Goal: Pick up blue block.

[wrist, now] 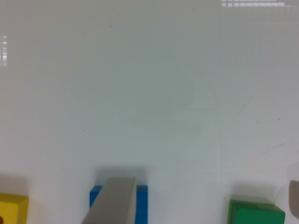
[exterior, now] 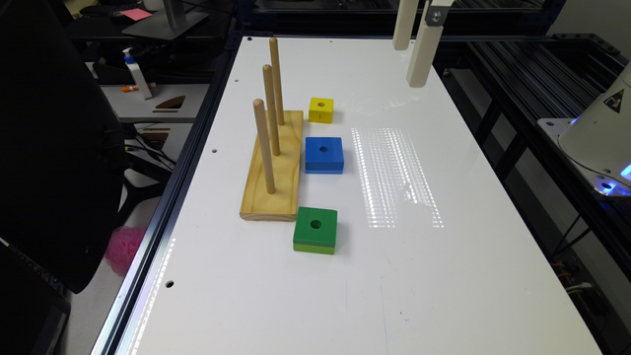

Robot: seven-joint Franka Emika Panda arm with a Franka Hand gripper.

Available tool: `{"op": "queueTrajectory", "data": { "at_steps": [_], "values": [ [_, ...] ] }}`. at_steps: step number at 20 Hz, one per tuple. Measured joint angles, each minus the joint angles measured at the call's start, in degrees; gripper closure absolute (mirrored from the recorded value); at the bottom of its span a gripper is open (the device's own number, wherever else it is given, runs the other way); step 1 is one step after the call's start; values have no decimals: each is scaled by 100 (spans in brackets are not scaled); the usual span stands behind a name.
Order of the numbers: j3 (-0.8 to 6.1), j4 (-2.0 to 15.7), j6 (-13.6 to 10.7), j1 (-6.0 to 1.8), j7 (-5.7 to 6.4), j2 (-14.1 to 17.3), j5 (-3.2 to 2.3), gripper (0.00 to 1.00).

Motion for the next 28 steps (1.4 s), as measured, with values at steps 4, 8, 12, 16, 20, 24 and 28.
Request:
{"op": "queueTrajectory", "data": {
  "at_steps": [4, 8, 12, 16, 20, 24, 28],
  "values": [
    [-6, 0, 0, -34, -12, 0, -5, 0],
    [-14, 18, 24, -189, -126, 3, -10, 0],
    [-19, 26, 125, -355, -270, 26, -13, 0],
    [-40, 49, 289, -625, -537, 119, -21, 0],
    [-53, 197, 330, -944, -864, 277, -22, 0],
    [-52, 345, 330, -1076, -987, 431, -22, 0],
    [-47, 381, 330, -1076, -987, 474, -22, 0]
  ]
}}
